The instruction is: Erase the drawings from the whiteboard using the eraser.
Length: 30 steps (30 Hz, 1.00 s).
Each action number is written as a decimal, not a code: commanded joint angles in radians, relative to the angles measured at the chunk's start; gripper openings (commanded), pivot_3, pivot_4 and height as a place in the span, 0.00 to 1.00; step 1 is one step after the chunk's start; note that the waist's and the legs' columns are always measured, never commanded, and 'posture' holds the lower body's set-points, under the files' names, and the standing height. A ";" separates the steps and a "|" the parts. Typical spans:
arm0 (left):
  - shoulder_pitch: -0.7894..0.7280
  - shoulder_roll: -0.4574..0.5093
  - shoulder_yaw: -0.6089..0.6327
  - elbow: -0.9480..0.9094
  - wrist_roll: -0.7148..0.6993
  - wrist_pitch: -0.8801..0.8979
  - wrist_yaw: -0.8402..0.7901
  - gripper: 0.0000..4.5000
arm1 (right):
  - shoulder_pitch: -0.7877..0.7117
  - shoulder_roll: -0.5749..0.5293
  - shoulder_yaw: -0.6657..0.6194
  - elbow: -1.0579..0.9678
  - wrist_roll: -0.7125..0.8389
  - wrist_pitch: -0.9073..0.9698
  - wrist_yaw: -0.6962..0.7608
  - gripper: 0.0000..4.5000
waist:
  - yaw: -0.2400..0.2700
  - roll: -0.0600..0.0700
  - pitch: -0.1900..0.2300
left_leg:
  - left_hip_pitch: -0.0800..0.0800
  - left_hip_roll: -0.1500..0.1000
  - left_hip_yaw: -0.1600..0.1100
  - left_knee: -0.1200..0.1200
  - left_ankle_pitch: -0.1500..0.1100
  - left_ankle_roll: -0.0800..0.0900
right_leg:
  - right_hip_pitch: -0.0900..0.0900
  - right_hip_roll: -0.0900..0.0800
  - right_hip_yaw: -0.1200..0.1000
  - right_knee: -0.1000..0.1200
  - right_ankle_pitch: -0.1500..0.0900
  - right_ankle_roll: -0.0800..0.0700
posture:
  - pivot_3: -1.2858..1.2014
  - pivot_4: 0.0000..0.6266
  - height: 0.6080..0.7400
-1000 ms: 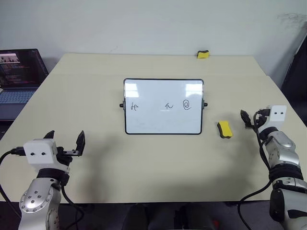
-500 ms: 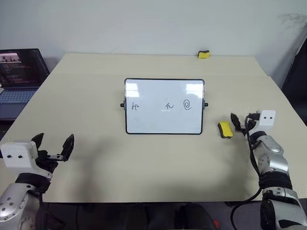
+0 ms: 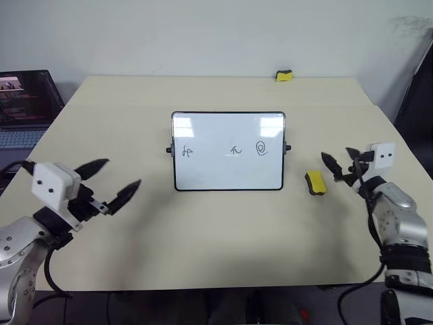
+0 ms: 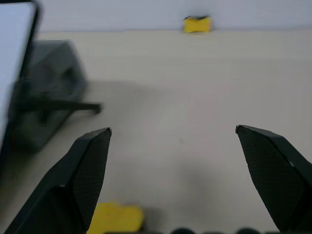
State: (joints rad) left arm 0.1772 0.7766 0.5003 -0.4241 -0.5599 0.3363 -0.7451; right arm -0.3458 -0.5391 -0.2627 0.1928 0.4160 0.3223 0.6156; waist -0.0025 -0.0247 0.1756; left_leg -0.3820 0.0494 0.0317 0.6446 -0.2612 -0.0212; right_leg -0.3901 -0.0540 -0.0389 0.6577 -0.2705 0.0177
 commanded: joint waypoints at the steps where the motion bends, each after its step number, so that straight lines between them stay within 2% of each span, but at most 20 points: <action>1: -0.015 0.039 -0.060 -0.046 -0.035 0.014 -0.094 1.00 | 0.070 -0.059 -0.015 -0.195 0.105 0.157 0.071 0.99 | 0.000 0.000 0.000 | 0.000 0.000 0.000 -0.001 0.000 0.000 | 0.000 0.000 0.000 0.000 -0.001 0.000 | 0.52 0.24 1.00; 5: -0.039 0.058 -0.118 -0.087 -0.067 0.036 -0.159 1.00 | 0.122 -0.100 -0.032 -0.356 0.187 0.332 0.042 0.99 | -0.002 0.000 0.000 | 0.000 0.000 0.000 -0.001 -0.001 -0.001 | 0.000 0.000 0.000 0.000 -0.001 0.000 | 0.52 0.24 1.00; 8: -0.070 0.083 -0.157 -0.087 -0.075 0.044 -0.213 1.00 | 0.134 -0.127 -0.004 -0.454 0.205 0.519 -0.047 0.99 | 0.000 0.000 0.000 | 0.000 0.000 0.000 -0.001 -0.001 -0.001 | 0.000 0.000 0.000 0.000 -0.002 0.000 | 0.52 0.24 1.00; 10: -0.082 0.098 -0.172 -0.087 -0.074 0.044 -0.244 1.00 | 0.126 -0.116 0.015 -0.500 0.205 0.581 -0.097 0.99 | 0.000 0.000 0.000 | 0.000 0.000 -0.001 -0.001 -0.001 -0.001 | 0.000 0.000 -0.001 0.000 -0.002 0.000 | 0.52 0.24 1.00; 14: -0.125 0.116 -0.196 -0.081 -0.078 0.045 -0.281 1.00 | 0.069 -0.044 0.069 -0.498 0.091 0.623 -0.291 0.99 | -0.001 0.000 0.000 | 0.000 0.000 0.000 -0.001 -0.001 -0.001 | -0.001 0.001 0.000 0.000 -0.004 0.004 | 0.52 0.24 1.00; 19: -0.161 0.130 -0.227 -0.071 -0.072 0.038 -0.335 1.00 | 0.010 0.035 0.111 -0.479 0.008 0.631 -0.403 0.99 | 0.000 0.000 0.000 | -0.002 -0.001 0.000 -0.001 -0.001 -0.001 | -0.002 0.001 0.000 0.000 -0.003 0.003 | 0.52 0.24 1.00; 30: -0.219 0.097 -0.277 -0.028 -0.112 0.036 -0.407 1.00 | -0.057 0.095 0.045 -0.318 -0.032 0.628 -0.445 0.99 | 0.000 0.000 0.000 | -0.002 -0.001 0.000 -0.001 -0.001 -0.001 | -0.003 0.001 0.000 -0.001 -0.003 0.002 | 0.52 0.24 1.00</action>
State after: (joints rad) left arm -0.0274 0.8770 0.2235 -0.4508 -0.6579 0.3856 -1.1370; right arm -0.3805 -0.4465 -0.1816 -0.1169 0.3764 0.9516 0.1727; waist -0.0028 -0.0251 0.1758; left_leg -0.3842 0.0482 0.0317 0.6440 -0.2620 -0.0222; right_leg -0.3929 -0.0533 -0.0385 0.6572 -0.2732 0.0193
